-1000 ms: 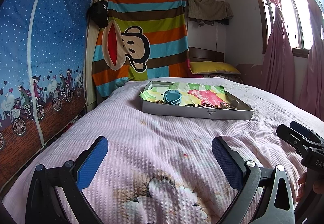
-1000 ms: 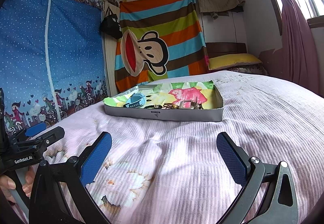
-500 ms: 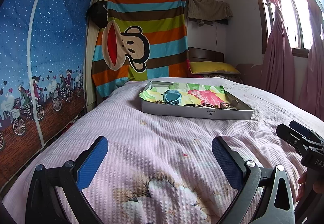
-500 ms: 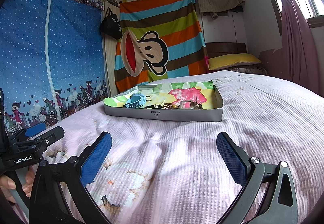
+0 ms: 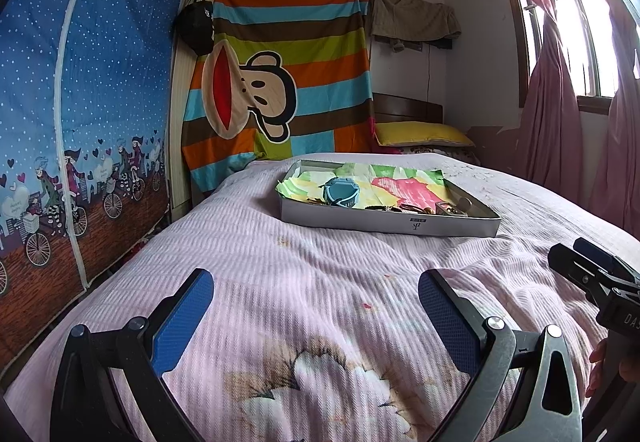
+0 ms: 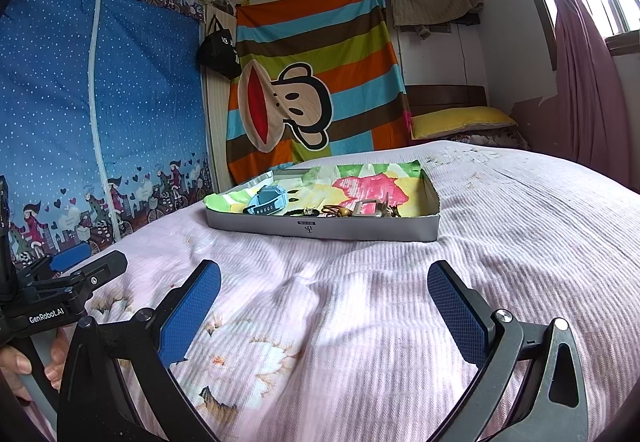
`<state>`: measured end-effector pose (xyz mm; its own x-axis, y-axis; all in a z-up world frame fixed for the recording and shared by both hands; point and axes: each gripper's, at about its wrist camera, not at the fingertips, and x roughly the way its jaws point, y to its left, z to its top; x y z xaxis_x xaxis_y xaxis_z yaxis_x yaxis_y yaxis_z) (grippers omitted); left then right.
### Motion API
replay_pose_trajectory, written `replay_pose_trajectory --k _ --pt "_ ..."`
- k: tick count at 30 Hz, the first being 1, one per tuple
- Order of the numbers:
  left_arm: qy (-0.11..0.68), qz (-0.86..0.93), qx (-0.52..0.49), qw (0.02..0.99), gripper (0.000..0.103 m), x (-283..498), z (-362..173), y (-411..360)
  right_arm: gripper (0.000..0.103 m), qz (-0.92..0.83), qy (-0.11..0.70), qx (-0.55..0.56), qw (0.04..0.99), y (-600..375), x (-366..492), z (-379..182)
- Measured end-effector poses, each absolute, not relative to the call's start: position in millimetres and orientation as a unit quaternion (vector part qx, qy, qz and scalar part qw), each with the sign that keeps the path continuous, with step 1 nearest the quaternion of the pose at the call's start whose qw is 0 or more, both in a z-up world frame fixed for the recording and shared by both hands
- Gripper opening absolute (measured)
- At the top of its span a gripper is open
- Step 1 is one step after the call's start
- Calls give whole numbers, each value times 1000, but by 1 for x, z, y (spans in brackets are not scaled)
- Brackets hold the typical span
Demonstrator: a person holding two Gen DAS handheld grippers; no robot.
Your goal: Organize jewelry
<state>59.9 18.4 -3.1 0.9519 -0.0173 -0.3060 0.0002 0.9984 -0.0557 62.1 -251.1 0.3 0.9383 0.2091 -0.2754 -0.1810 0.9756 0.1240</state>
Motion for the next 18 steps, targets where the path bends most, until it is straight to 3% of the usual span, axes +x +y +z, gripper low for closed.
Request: replay_pose_trajectory --k 18 --pt "161 7 -24 987 103 62 -4 14 102 99 145 49 983 -251 62 0"
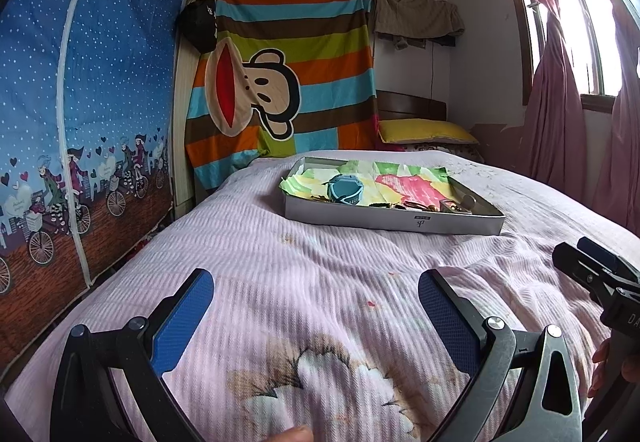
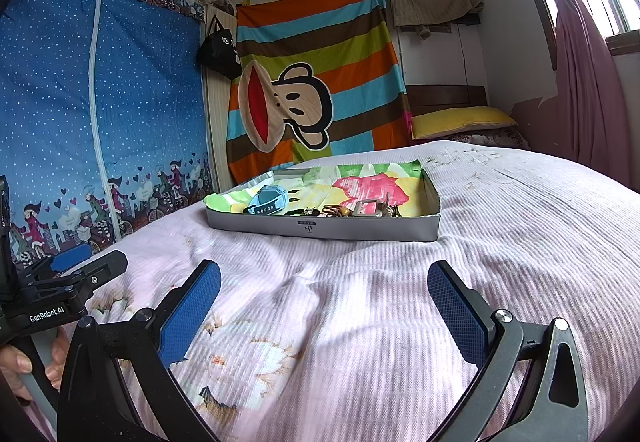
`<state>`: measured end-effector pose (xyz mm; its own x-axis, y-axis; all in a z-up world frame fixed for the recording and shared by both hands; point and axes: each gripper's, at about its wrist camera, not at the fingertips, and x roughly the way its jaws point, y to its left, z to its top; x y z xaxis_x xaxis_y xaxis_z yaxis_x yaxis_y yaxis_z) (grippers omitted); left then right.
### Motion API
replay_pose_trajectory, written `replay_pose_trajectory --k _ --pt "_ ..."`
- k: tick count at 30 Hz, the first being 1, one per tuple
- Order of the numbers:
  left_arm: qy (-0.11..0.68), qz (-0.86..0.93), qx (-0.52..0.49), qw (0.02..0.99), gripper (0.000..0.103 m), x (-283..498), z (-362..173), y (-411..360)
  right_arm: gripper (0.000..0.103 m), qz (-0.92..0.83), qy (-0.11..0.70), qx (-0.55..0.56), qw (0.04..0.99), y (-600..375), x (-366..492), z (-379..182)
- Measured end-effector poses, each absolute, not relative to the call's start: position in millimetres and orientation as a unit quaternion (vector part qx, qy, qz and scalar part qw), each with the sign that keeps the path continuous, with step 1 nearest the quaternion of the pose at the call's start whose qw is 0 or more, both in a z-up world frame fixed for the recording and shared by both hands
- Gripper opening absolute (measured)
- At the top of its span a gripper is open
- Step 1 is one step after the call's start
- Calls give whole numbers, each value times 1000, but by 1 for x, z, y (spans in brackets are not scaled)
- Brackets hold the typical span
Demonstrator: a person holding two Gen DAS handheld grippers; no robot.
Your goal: Organize jewelry
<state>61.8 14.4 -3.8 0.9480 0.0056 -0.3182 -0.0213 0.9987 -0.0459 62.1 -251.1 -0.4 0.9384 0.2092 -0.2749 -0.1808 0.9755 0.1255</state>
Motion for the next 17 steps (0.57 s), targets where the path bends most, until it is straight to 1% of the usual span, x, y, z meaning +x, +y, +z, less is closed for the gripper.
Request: replay_pose_trajectory --k 17 --pt "162 18 -29 986 103 63 -5 13 102 98 145 47 983 -252 62 0"
